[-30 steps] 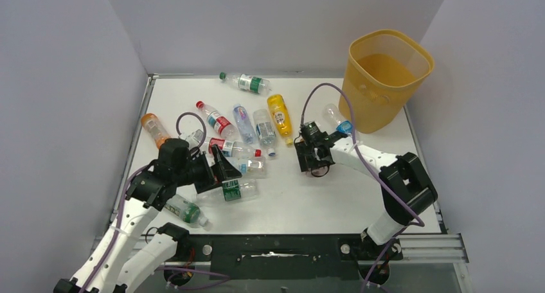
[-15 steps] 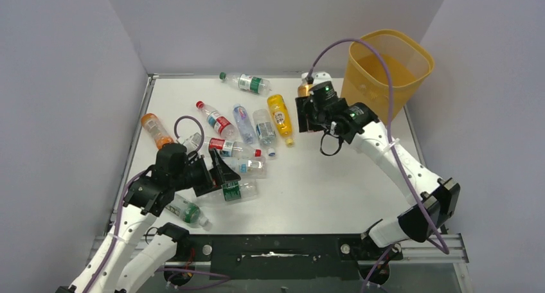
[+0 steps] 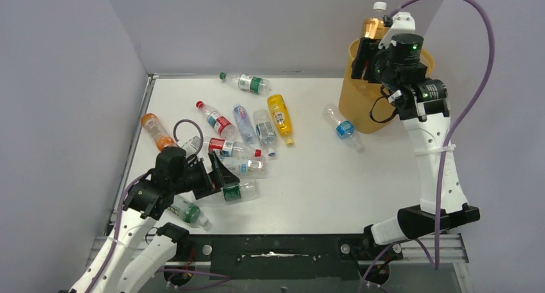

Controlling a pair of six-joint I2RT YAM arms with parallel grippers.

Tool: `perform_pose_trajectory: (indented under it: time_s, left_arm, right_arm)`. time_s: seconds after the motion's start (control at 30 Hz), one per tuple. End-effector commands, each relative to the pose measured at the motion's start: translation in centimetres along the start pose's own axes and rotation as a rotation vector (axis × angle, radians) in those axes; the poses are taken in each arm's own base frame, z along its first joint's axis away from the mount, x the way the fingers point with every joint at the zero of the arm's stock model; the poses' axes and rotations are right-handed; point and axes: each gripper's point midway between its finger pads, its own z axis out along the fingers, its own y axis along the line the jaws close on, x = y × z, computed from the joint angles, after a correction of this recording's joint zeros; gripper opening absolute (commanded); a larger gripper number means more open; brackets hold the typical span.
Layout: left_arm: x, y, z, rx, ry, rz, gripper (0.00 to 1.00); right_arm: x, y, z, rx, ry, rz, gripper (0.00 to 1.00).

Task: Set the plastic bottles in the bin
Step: Place the plastic bottle in the trash bin.

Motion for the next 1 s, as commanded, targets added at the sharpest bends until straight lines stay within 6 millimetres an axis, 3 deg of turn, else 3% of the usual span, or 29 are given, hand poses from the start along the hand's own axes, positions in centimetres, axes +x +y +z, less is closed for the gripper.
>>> perform_pose_trajectory:
  time_s: [0.0, 0.17, 0.27, 0.33, 0.43, 0.57, 0.67, 0.83, 0.97]
  left_arm:
    - [-0.5, -1.0, -0.5, 0.035, -0.026, 0.024, 0.97]
    - [-0.5, -1.1, -0.7, 0.037, -0.033, 0.022, 0.97]
    - [-0.4, -1.0, -0.7, 0.036, -0.031, 0.019, 0.98]
    - [-0.4, -0.9, -0.7, 0.033, -0.031, 0.019, 0.98]
    - [-0.4, -0.8, -0.6, 0.027, -0.030, 0.018, 0.97]
    - [-0.6, -0.3, -0.6, -0.009, -0.036, 0.016, 0.98]
    - [-1.1, -0.1, -0.8, -0.037, -0.050, 0.024, 0.98]
    - [-1.7, 0.4, -1.0, -0.101, -0.052, 0.049, 0.98]
    - [-2.8, 1.0, -1.5, -0.179, -0.069, 0.099, 0.97]
  right_arm:
    - [-3.0, -2.1, -0.5, -0.010, -0.083, 0.009, 0.53]
    - [-2.5, -7.2, 1.6, 0.031, -0.064, 0.071, 0.53]
    - [-3.0, -11.5, 2.3, 0.033, -0.079, 0.172, 0.53]
    - [-3.3, -12.9, 2.7, 0.037, -0.079, 0.196, 0.53]
    - [-3.8, -13.5, 3.4, 0.016, -0.074, 0.216, 0.59]
    - [-2.8, -13.2, 4.7, -0.017, -0.023, 0.237, 0.90]
    - [-1.8, -13.1, 5.1, -0.027, 0.011, 0.248, 1.00]
    - [-0.9, -12.7, 4.8, -0.037, 0.035, 0.252, 0.98]
    - [-1.0, -11.2, 3.3, -0.059, 0.034, 0.239, 0.98]
